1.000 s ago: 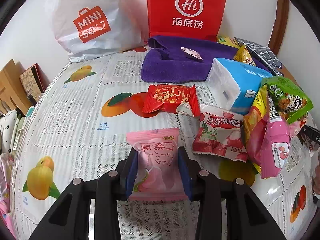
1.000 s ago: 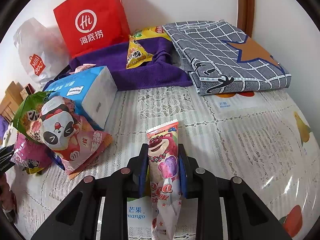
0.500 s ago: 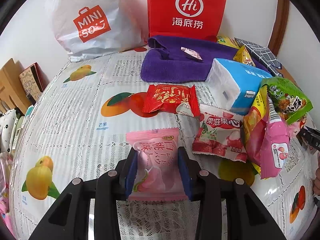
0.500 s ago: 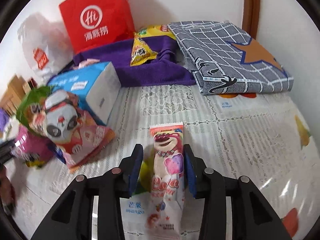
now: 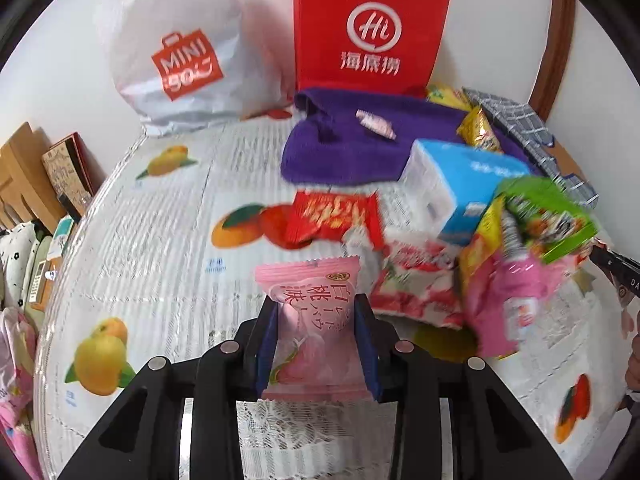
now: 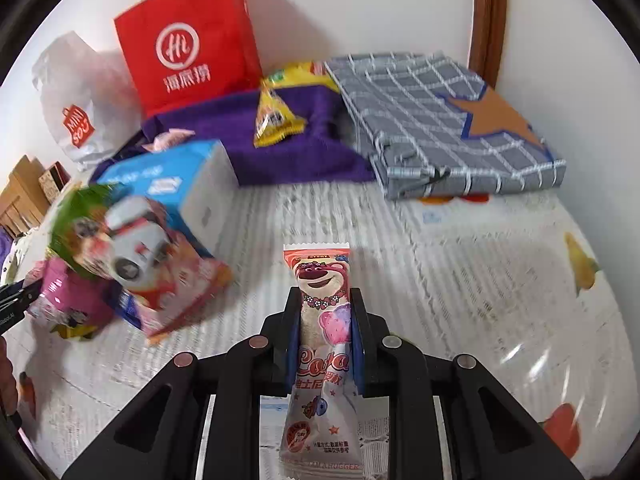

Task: Organize snacks
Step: 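Carry both held snacks up toward the purple towel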

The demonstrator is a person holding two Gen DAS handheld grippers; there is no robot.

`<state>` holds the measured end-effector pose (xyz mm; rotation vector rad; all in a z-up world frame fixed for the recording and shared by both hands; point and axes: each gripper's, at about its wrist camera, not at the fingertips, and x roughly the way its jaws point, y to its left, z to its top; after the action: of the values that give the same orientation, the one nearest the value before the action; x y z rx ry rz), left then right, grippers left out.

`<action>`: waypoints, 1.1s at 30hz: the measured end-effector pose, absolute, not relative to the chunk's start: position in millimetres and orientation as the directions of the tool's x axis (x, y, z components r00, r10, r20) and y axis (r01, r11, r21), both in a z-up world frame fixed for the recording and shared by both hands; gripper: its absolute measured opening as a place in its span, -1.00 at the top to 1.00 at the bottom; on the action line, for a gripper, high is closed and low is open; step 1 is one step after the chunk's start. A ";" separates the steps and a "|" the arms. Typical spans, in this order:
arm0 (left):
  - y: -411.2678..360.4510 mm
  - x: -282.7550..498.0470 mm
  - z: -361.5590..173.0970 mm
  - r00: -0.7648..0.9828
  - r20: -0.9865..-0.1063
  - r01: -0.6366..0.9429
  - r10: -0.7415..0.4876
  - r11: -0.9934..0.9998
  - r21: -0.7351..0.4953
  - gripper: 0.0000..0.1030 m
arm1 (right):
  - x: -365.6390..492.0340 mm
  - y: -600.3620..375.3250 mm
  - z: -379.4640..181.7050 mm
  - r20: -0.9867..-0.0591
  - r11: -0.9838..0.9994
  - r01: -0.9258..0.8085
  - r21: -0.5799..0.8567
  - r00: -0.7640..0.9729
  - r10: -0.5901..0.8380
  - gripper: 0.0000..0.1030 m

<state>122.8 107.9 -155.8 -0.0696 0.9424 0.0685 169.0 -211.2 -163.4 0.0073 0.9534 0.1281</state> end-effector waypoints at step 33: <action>86.4 258.1 -28.3 0.671 -0.742 -0.053 -0.019 0.996 -0.074 0.34 | 296.9 -130.0 -30.6 -0.658 0.953 -0.290 0.091 0.701 0.276 0.58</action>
<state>258.1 86.4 -28.3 -0.0917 0.8359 0.0196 296.9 -130.0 -30.6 -0.0199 0.7292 0.3151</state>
